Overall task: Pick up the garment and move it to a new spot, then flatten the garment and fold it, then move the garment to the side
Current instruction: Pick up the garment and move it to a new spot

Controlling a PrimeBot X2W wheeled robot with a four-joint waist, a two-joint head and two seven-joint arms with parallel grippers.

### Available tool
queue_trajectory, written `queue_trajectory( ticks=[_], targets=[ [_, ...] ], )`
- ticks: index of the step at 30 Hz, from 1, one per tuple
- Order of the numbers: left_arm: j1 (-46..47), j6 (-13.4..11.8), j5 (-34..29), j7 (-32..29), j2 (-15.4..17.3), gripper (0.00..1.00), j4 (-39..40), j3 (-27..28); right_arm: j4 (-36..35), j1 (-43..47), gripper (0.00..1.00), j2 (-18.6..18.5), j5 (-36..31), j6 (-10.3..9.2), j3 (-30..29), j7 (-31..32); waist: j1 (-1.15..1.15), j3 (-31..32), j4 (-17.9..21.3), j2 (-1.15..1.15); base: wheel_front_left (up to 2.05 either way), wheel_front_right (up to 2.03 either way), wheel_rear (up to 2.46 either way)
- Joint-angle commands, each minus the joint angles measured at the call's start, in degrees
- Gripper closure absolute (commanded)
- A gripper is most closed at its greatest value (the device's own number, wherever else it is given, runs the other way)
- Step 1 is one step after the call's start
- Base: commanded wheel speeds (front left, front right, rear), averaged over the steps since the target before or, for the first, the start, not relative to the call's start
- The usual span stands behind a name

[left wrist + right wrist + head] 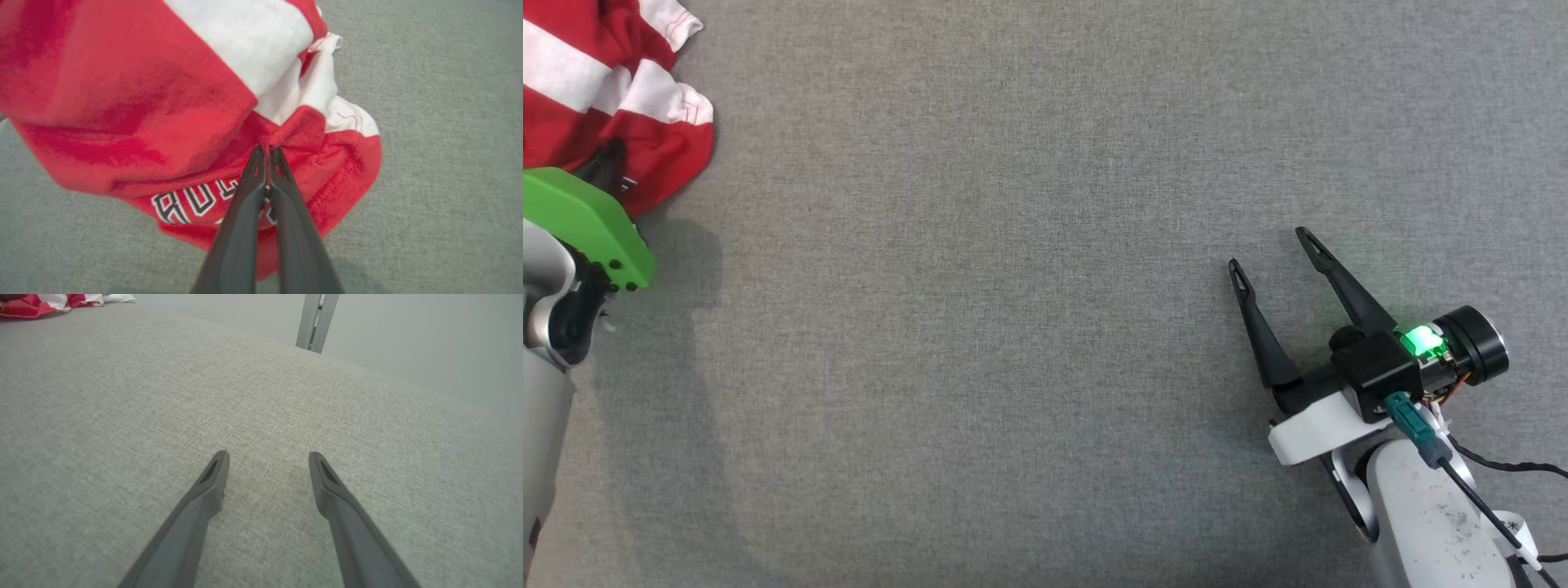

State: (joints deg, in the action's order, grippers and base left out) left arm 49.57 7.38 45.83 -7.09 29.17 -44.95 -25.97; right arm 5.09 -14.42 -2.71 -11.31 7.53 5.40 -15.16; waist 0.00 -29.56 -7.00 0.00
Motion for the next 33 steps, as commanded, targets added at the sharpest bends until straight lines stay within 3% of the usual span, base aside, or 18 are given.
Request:
queue_trajectory(
  ticks=[1, 14, 25, 33],
  targets=[
    [-0.3, 0.2, -0.3, 0.9, 0.9, 1.0, -0.4, 0.0, 0.3, -0.2, 0.0, -0.3, 0.6, -0.08, -0.1, 0.0, 0.0, 1.2, -0.2, 0.0, 0.0, 0.0, 0.0],
    [-1.2, 0.2, -3.1, 6.3, 6.3, 1.0, 0.3, -1.4, 2.3, 2.6, 0.0, -0.3, 4.5, -0.08, 0.8, 0.0, 0.0, 12.1, -0.3, 0.0, 0.0, 0.0, 0.0],
    [0.8, -0.3, -8.8, 6.9, 12.6, 1.0, 9.3, -4.1, 3.8, 7.5, 0.0, -0.3, 9.4, -0.08, -0.8, 0.0, 0.0, 24.0, 3.6, 0.0, 0.0, 0.0, 0.0],
    [3.0, -0.1, -12.6, 6.3, 11.3, 1.0, 19.3, -8.7, 3.9, 10.7, 0.0, -0.3, 11.0, -0.08, -3.6, 0.0, 0.0, 28.1, 7.7, 0.0, 0.0, 0.0, 0.0]
  ],
)
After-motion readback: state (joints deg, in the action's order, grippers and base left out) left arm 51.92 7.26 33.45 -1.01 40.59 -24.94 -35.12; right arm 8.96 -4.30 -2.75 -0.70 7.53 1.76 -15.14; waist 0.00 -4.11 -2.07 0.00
